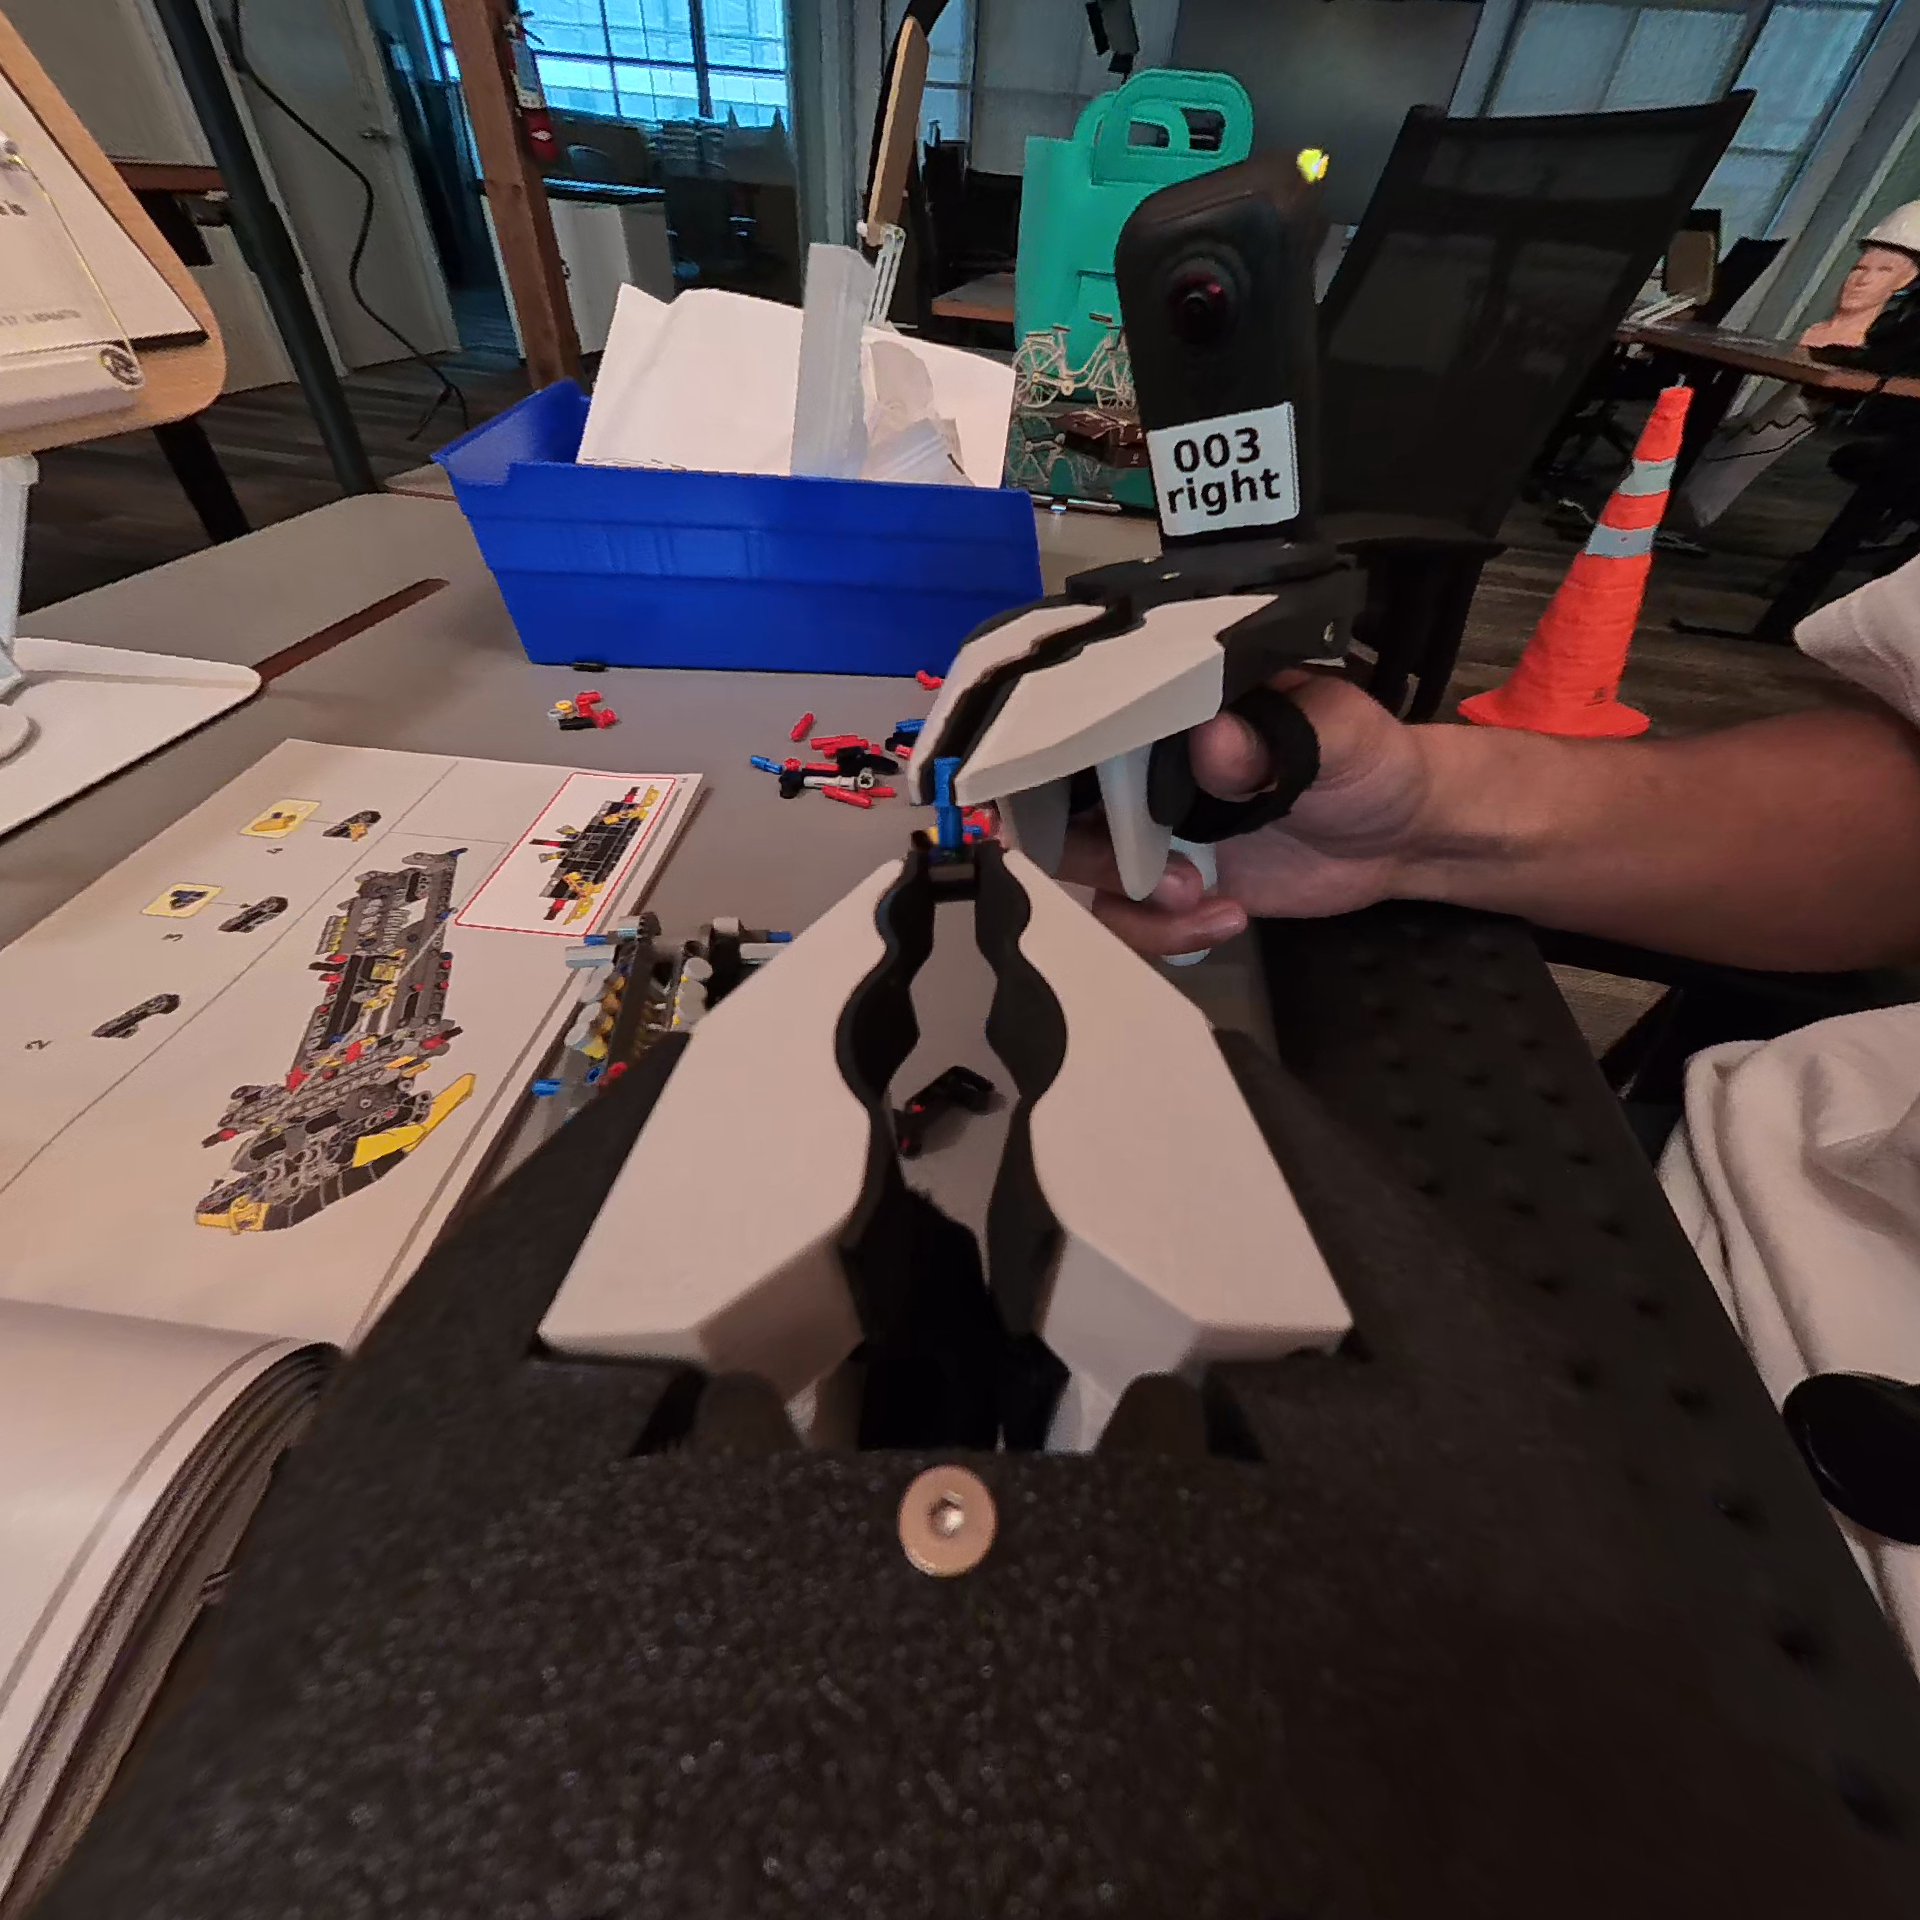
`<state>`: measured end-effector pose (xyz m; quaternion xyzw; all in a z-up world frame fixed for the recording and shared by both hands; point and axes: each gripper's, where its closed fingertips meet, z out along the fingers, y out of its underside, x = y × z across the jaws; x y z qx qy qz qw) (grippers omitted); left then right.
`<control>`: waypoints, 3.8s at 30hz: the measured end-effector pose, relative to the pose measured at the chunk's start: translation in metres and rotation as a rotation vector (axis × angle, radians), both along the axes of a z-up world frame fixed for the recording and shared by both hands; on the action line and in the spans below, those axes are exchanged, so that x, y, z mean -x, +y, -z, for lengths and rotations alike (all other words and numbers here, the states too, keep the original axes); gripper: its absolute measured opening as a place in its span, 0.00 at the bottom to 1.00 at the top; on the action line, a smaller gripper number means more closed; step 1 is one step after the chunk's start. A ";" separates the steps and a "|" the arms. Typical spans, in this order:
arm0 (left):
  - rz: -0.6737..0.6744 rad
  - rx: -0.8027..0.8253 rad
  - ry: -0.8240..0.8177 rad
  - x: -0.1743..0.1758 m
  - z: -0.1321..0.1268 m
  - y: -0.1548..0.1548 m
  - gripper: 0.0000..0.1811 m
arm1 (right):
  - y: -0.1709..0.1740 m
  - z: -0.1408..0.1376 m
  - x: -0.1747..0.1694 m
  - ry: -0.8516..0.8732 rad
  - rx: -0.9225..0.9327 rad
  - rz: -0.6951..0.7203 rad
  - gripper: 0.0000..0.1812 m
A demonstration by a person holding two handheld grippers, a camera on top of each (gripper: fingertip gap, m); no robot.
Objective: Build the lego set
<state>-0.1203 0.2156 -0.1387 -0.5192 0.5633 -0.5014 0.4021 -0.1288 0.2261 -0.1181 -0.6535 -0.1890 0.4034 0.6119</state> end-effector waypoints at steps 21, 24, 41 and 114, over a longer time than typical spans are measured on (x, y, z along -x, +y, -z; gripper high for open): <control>-0.160 -0.146 -0.010 -0.004 0.000 0.011 0.04 | 0.008 0.005 -0.003 0.054 0.046 0.094 0.02; -0.163 -0.202 -0.017 -0.003 -0.002 0.011 0.04 | 0.007 0.005 -0.003 0.059 0.050 0.089 0.02; -0.012 -0.742 -0.236 0.005 -0.019 -0.032 0.04 | -0.044 -0.006 0.009 0.476 0.465 -0.607 0.11; 0.137 0.720 -0.027 0.009 -0.010 0.021 0.04 | 0.039 0.058 -0.093 -0.314 0.156 0.458 0.14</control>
